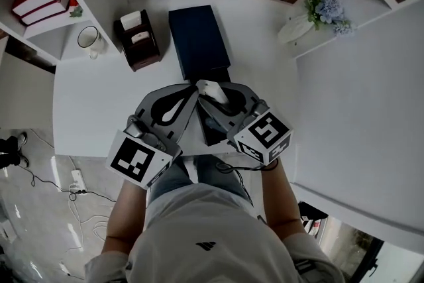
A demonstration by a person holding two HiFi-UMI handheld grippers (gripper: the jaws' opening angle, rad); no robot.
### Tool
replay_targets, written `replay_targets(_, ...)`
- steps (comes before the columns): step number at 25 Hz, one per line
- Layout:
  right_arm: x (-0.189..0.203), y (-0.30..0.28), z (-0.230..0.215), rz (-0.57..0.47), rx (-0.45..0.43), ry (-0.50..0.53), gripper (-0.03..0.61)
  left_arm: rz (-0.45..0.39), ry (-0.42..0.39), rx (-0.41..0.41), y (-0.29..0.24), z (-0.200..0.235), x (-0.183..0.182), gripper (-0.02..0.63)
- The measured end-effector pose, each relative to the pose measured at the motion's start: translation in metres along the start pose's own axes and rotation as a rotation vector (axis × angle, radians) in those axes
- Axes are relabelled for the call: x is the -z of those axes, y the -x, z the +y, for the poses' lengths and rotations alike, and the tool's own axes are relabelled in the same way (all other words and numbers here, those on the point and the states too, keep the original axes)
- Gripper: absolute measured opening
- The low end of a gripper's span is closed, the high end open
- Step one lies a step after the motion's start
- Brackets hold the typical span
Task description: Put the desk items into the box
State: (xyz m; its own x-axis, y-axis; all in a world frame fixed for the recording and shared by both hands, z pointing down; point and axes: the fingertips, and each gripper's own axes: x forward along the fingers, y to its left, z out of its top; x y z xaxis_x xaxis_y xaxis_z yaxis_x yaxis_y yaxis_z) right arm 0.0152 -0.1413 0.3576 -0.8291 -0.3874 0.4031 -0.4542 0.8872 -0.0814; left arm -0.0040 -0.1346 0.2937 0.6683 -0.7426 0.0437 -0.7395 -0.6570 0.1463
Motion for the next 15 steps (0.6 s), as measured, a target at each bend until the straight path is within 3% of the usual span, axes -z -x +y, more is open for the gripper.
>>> replay_targets(8,0.020,0.033,-0.015,0.002,0.092,-0.058,0.114,0.030,0.003,0.099,-0.023,-0.029,0.004,0.011)
replay_targets(15,0.045,0.045,-0.021,0.015,0.141,-0.124,0.114,0.044,0.001,0.136,-0.030,-0.042,0.009,0.011)
